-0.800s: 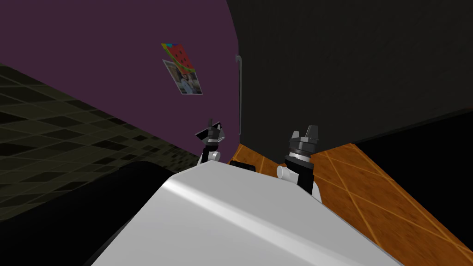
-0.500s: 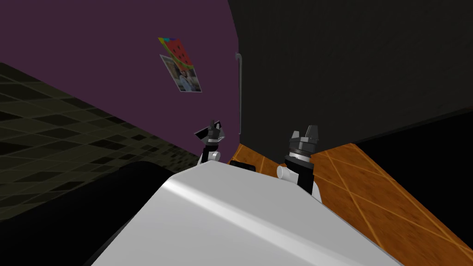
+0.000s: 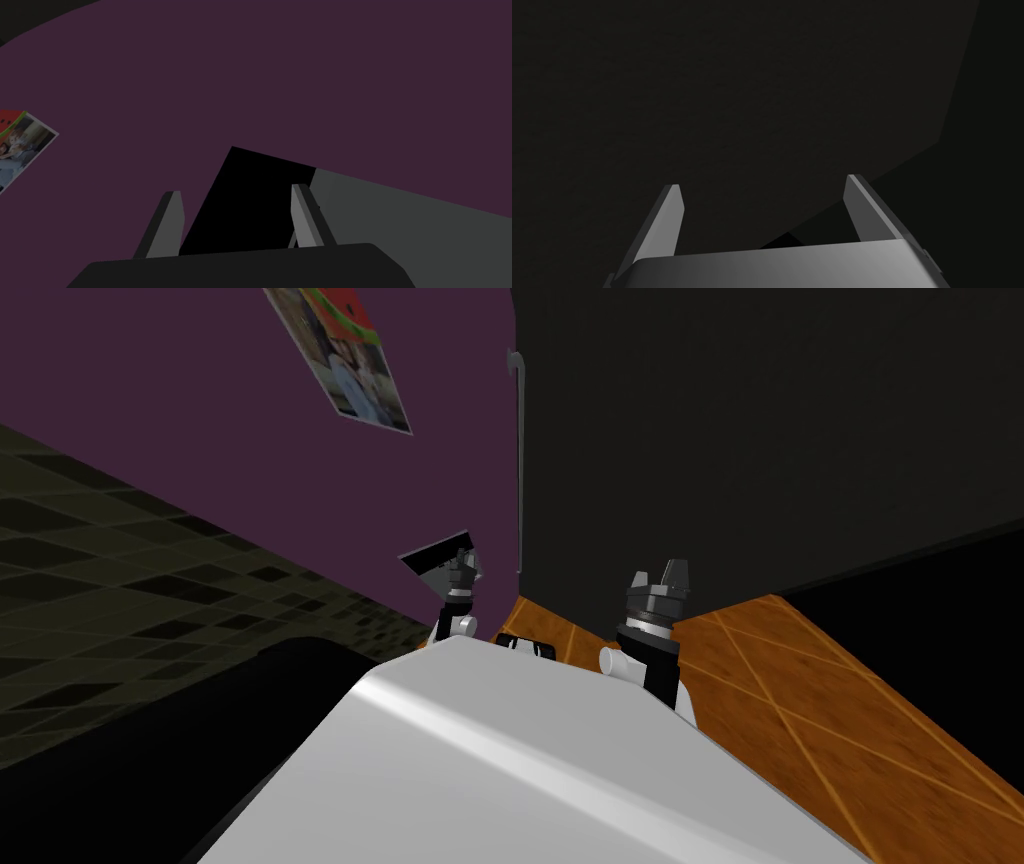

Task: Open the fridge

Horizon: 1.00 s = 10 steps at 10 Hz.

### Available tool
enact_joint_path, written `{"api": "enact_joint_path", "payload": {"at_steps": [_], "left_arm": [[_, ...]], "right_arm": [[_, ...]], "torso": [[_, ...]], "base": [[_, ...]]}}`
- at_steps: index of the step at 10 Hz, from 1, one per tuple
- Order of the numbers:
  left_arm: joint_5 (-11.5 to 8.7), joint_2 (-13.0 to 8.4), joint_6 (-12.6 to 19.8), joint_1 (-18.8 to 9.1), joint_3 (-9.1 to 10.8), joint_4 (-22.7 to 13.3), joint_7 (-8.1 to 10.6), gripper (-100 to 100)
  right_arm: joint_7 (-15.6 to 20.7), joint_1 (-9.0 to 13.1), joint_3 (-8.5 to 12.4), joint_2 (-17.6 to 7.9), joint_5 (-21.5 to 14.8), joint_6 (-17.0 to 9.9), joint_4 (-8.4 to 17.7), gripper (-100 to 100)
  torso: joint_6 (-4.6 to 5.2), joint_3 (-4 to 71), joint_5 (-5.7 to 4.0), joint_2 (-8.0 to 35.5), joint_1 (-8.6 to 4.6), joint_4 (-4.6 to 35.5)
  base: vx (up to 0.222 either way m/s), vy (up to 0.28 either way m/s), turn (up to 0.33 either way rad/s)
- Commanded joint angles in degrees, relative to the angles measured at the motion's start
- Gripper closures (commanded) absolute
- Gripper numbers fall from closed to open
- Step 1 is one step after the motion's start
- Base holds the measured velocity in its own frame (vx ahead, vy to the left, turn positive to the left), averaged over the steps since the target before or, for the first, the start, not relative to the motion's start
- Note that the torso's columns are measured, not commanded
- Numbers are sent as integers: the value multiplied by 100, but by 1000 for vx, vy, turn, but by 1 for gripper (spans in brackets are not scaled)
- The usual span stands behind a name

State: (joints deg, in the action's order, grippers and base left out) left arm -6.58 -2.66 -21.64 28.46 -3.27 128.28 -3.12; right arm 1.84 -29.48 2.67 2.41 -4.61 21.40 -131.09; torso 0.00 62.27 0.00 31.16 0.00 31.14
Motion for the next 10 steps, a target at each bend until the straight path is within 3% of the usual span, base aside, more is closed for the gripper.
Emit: {"api": "enact_joint_path", "payload": {"at_steps": [1,2,4,10], "left_arm": [[0,0,0,0,0,0,0,0],[18,-184,58,-140,71,-108,77,-100],[61,-421,191,-460,232,-352,252,-100],[193,-844,607,-1430,748,-1084,812,-100]], "right_arm": [[0,0,0,0,0,0,0,0],[0,0,0,0,0,0,0,0],[0,-1,0,0,0,-1,3,0],[0,-1,-1,1,0,-1,3,0]], "torso": [[0,846,0,423,0,423],[0,1692,0,846,0,846],[0,2200,-1,1090,-4,1090],[0,2230,1,1113,2,1114]], "base": [[0,0,0],[8,-18,-52],[12,-30,-78],[19,-48,-82]]}}
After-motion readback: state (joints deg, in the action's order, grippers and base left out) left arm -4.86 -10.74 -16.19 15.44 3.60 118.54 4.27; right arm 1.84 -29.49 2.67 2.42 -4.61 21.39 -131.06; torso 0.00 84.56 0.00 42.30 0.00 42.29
